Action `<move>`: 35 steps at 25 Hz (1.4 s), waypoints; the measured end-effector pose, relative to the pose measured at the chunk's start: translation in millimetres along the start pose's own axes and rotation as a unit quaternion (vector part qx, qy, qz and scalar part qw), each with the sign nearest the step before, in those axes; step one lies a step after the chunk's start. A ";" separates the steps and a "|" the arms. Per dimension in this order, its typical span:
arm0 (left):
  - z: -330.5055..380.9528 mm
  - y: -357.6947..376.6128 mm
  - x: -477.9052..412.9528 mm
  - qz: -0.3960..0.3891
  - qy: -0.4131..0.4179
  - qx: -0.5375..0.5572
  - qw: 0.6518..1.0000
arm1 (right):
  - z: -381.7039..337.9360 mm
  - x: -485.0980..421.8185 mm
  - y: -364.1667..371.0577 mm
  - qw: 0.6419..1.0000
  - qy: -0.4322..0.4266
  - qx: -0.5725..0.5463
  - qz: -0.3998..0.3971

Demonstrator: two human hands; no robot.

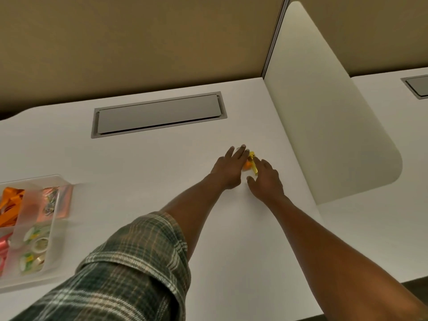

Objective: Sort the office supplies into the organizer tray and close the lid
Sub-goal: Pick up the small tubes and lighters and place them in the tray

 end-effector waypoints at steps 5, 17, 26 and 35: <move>3.1 -3.9 -2.1 0.042 0.003 -0.107 0.993 | -0.3 -2.7 -0.6 0.999 -0.017 0.037 0.026; -78.1 12.9 77.3 0.088 -0.138 0.096 0.982 | -33.0 29.1 29.0 0.999 0.013 -0.045 0.028; -204.1 -8.5 192.9 0.152 -0.245 0.325 0.900 | -170.2 66.9 96.1 0.956 0.028 -0.293 -0.003; -324.0 -44.3 317.5 0.202 -0.255 0.397 0.858 | -324.7 110.6 179.7 0.958 -0.007 -0.285 -0.017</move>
Point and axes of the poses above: each hand's wrist, its own x-axis away from the middle knuckle, its own y-axis out of the palm, z = x × y, the point moved 9 cm from there along -x, towards the middle knuckle, and after that the axes turned 2 degrees about -z, right-handed, at the moved point
